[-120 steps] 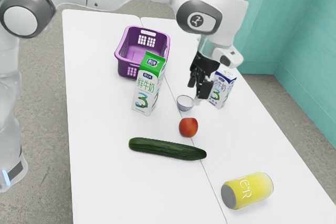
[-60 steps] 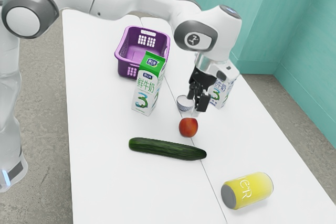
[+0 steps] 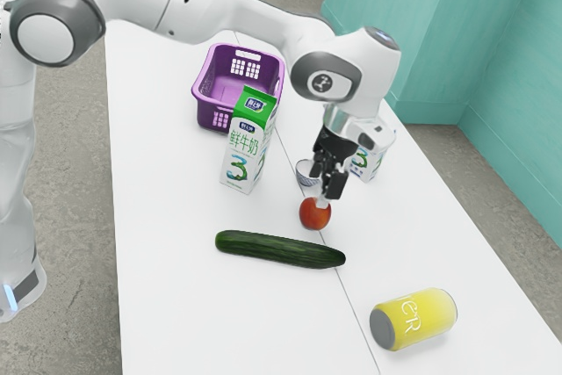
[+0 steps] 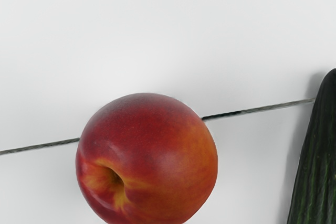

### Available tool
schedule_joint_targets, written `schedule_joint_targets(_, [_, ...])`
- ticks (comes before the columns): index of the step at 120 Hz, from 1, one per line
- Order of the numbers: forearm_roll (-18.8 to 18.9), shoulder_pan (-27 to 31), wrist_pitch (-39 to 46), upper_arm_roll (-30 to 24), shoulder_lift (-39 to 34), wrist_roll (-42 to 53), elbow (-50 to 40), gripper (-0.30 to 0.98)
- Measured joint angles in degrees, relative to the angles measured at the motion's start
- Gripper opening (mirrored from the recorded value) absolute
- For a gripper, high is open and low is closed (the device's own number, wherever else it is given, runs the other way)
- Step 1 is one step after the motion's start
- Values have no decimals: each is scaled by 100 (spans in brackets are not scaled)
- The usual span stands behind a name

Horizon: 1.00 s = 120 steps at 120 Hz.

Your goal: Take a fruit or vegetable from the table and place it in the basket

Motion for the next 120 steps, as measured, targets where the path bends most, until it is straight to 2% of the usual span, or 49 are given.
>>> schedule_joint_targets(44, [-108, 4, 435, -4, 208, 14, -179, 69])
schedule_joint_targets(120, [-96, 65, 549, 22, 476, 27, -285, 69])
